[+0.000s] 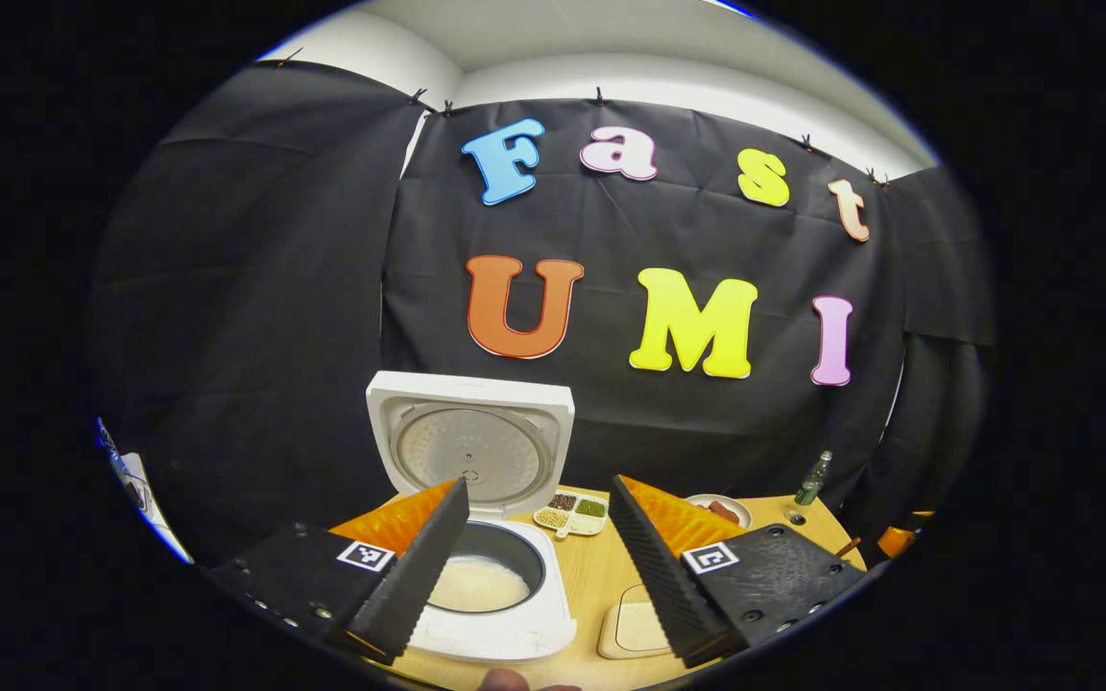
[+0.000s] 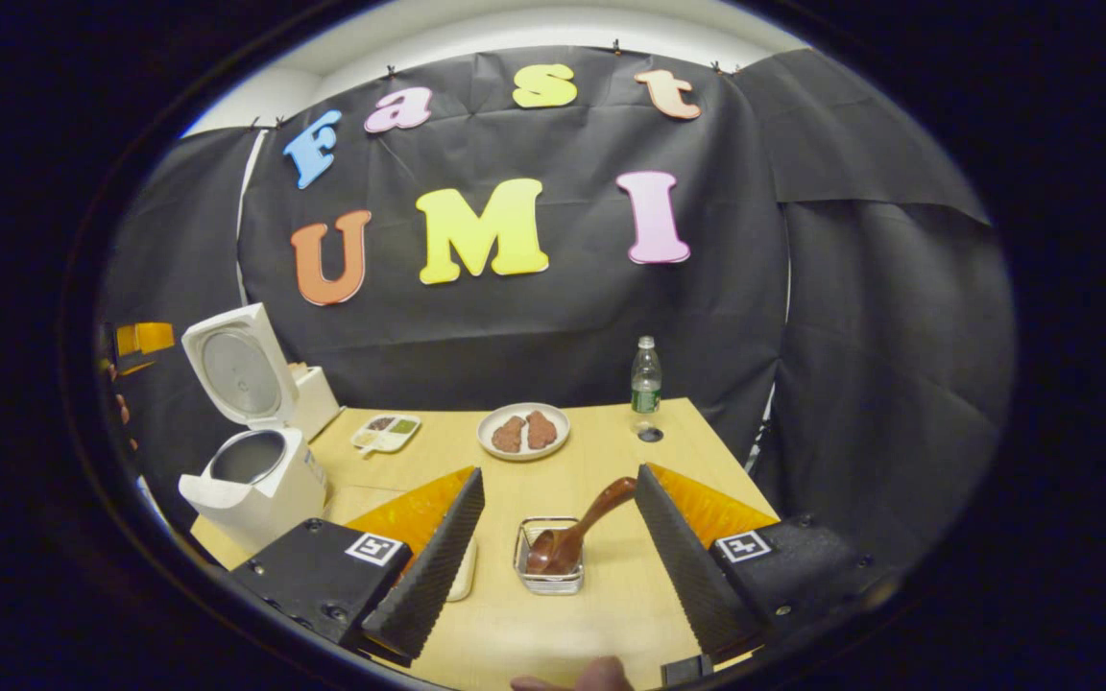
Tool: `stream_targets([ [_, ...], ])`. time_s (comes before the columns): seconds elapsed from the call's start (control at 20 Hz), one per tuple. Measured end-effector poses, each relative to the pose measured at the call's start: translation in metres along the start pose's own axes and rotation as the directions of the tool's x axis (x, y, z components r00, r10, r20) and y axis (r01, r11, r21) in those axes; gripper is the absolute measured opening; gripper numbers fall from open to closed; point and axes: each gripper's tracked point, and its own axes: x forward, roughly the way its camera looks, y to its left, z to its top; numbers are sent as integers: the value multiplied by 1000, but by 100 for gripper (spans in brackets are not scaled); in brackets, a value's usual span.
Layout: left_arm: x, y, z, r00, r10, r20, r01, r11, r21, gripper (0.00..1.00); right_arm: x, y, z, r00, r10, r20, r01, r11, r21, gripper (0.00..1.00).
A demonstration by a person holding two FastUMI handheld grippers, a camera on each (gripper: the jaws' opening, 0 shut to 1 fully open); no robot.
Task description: Close the left gripper, press the button to open the rice cooker; take a wooden spoon from the chopstick holder with the right hand, scoop a spoonful of rice and pour it into the rice cooker, then put the wooden spoon back into the chopstick holder.
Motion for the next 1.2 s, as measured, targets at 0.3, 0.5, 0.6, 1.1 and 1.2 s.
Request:
stream_targets([
  [0.3, -21, -16, -6, 1000, -9, 4, 9, 1000, 8, 94, 25, -9, -40, 996, 13, -89, -15, 1000, -24, 100],
  [0.5, -33, -18, -7, 1000, -10, 7, 10, 999, 39, 94, 53, -14, -63, 990, 35, -140, -39, 999, -26, 100],
  [0.6, -38, -21, -4, 1000, -7, 10, 7, 1000, 28, 94, 70, -16, -75, 984, 46, -173, -47, 999, -3, 100],
  [1.1, -48, -29, -18, 996, 65, -53, -63, 997, 44, 94, 149, -23, -110, 946, 132, -297, -91, 984, 150, 68],
  [1.2, -46, -28, -21, 995, 80, -67, -77, 996, 42, 94, 155, -22, -110, 941, 158, -300, -111, 979, 170, 63],
])
